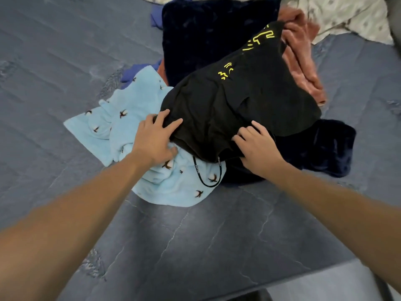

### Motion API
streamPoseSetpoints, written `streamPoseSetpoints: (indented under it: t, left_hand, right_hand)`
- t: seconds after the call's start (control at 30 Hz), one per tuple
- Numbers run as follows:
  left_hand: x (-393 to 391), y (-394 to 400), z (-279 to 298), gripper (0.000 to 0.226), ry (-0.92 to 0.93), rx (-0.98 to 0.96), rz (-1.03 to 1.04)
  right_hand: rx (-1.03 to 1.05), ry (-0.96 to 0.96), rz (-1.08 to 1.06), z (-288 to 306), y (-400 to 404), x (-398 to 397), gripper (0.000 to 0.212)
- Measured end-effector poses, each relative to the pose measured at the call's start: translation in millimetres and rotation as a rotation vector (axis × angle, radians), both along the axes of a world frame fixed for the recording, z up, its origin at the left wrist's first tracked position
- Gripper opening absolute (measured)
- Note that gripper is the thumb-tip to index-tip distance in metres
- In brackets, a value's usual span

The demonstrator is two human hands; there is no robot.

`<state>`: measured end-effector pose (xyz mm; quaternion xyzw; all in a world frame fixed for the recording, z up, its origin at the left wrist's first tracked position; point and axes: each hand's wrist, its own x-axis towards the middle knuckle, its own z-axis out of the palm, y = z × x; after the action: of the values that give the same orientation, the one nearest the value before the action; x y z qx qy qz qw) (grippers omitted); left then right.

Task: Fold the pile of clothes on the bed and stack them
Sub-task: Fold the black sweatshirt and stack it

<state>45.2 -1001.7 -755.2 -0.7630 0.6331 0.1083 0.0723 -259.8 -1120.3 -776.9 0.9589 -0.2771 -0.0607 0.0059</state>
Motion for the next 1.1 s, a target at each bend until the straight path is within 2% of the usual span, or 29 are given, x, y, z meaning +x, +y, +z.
streamPoseSetpoints:
  t: [0.13, 0.2, 0.47, 0.6, 0.67, 0.8, 0.9, 1.0, 1.1]
  left_hand:
    - [-2.7, 1.7, 12.8, 0.039, 0.018, -0.187, -0.035]
    - [-2.3, 1.0, 24.7, 0.024, 0.052, -0.234, -0.024]
    - [9.7, 14.6, 90.2, 0.019, 0.069, -0.363, -0.099]
    - [12.2, 32.7, 134.5, 0.017, 0.066, -0.289, -0.194]
    - [10.1, 39.9, 166.4, 0.016, 0.085, -0.277, -0.195]
    - [1.5, 44.6, 256.0, 0.013, 0.133, -0.389, -0.164]
    - [-0.1, 44.9, 334.5, 0.006, 0.071, -0.486, -0.163]
    - [2.6, 52.0, 414.1, 0.009, 0.054, -0.537, -0.144]
    - [10.8, 67.1, 489.9, 0.009, 0.170, -0.553, -0.125]
  right_hand:
    - [0.067, -0.032, 0.005, 16.7, -9.2, 2.4, 0.035]
    - [0.112, -0.050, -0.002, 31.8, -13.0, 2.5, 0.028]
    - [0.097, -0.074, -0.071, 118.1, -21.3, -10.3, 0.020]
    - [0.099, -0.101, -0.105, 166.4, -16.1, -25.1, 0.026]
    - [0.101, -0.106, -0.113, 197.6, -13.1, -33.7, 0.031]
    - [0.103, -0.124, -0.120, 279.5, -10.7, -49.1, 0.034]
    - [0.106, -0.166, -0.127, 352.5, -15.0, -55.5, 0.031]
    - [0.099, -0.199, -0.127, 426.5, -14.9, -54.9, 0.033]
    - [0.116, -0.224, -0.103, 494.5, -10.7, -52.8, 0.036]
